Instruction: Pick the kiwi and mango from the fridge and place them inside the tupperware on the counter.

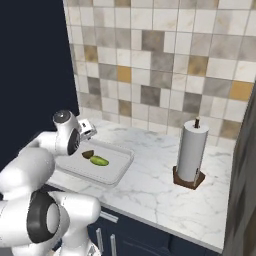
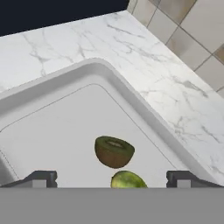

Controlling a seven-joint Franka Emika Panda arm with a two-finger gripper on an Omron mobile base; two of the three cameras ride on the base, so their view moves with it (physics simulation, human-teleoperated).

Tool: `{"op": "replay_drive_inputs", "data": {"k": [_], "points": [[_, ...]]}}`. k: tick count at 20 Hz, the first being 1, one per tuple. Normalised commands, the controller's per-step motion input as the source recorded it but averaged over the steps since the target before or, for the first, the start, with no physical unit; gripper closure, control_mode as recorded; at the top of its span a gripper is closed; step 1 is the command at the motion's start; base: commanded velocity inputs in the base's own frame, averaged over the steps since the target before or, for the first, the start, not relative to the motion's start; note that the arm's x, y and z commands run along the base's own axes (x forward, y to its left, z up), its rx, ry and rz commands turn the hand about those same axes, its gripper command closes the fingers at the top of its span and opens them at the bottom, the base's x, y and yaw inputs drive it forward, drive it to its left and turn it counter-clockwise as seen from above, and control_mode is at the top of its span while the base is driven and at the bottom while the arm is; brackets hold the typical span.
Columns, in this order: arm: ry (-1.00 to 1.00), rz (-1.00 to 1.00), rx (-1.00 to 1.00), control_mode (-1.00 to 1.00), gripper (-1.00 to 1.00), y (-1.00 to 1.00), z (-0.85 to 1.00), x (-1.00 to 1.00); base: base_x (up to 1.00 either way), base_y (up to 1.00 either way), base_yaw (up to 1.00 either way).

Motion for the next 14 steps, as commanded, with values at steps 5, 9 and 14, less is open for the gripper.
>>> {"op": "replay_drive_inputs", "data": {"k": [5, 9, 14], "points": [[-0.19, -0.05, 0.00, -1.00, -1.00, 0.00, 0.52, -0.36, 0.00, 0.00, 0.00], [-0.14, -0.04, 0.00, -1.00, -1.00, 0.00, 0.57, -0.29, 0.00, 0.00, 0.00], [-0.02, -0.03, 0.00, -1.00, -1.00, 0.00, 0.57, -0.21, 0.00, 0.00, 0.00]]}}
